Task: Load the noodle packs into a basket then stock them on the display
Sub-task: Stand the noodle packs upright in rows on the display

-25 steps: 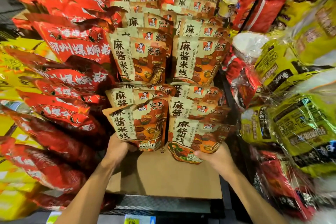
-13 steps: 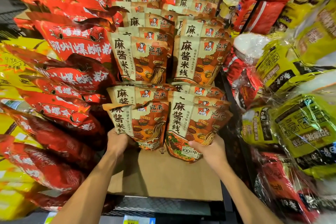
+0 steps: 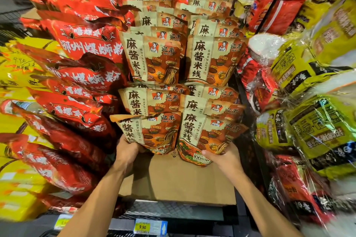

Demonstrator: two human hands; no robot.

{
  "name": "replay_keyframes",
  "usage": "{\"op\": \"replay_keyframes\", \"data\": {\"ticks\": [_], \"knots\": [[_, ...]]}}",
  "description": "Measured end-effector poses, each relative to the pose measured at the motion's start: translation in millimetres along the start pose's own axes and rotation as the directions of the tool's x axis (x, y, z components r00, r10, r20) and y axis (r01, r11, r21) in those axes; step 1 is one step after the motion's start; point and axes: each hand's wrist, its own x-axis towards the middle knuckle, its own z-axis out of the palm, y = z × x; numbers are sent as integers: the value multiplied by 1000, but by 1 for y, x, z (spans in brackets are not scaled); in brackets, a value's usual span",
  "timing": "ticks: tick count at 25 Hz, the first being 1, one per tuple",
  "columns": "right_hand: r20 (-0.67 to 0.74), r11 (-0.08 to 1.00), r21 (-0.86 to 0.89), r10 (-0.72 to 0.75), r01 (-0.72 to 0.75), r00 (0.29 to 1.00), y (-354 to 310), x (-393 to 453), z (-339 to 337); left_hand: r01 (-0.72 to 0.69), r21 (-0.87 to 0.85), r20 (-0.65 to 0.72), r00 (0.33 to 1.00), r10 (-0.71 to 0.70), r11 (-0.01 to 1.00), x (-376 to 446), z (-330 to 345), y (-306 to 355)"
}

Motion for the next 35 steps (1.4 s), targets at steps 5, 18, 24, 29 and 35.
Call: {"op": "replay_keyframes", "data": {"ticks": [5, 18, 24, 29, 35], "knots": [[-16, 1000, 16, 16, -15, 1000, -17, -9, -10, -81, -27, -10, 997, 81, 996, -13, -2, 4], [34, 853, -405, -346, 330, 938, -123, -22, -45, -345, 383, -78, 912, 402, 857, -72, -36, 90], [254, 362, -823, -455, 438, 854, -174, -42, -55, -328, 804, 9, 841, 542, 496, -131, -40, 119], [410, 89, -824, -588, 560, 697, -199, -67, -49, -165, 963, -27, 723, 690, 211, -198, -66, 118], [546, 27, -698, -627, 716, 556, -217, -115, 12, 34, 950, -252, 670, 698, 310, -262, -146, 85]]}}
